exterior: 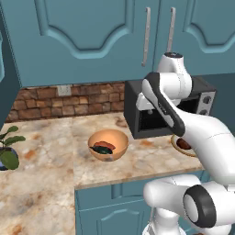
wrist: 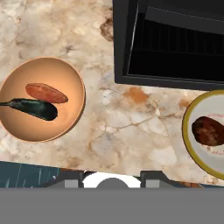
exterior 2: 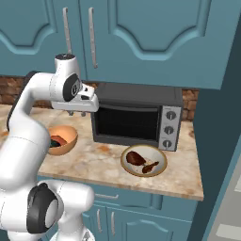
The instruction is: Place the bowl with the sweet potato and eggplant on the top shelf of the fridge. Place the bowl with the steak and chicken drumstick on the second highest shelf of the fridge.
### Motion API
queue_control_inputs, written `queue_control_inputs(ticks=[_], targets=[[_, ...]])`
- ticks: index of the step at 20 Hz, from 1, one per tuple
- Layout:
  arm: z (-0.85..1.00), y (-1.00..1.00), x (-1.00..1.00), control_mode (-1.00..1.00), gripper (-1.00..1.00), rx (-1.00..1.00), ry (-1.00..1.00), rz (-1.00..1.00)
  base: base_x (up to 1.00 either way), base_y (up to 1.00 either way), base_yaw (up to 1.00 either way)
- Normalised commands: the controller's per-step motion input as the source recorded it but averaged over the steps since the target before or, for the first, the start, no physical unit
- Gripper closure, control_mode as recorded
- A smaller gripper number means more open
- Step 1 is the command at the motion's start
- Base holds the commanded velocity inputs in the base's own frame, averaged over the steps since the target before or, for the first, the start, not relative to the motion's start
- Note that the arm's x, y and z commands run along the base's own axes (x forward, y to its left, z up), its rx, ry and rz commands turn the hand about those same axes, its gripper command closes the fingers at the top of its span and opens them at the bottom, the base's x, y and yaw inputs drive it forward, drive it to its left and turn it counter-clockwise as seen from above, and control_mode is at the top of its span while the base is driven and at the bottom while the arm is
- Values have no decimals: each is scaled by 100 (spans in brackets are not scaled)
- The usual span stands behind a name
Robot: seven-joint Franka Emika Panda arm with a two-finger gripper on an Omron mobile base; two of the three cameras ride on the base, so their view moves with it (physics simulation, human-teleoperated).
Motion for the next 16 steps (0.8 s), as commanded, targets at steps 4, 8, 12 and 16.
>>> queue_control_inputs(ticks=[4, 8, 12, 16], targets=[[-4, -27, -60, -100, -100, 2, -6, -13, 0, 0, 0], [-12, -74, -100, -100, -100, 9, -5, -34, 0, 0, 0], [-31, -84, -92, -100, -100, 10, 0, -42, 0, 0, 0], [-39, -99, -37, -100, -100, 17, 0, -48, 0, 0, 0]])
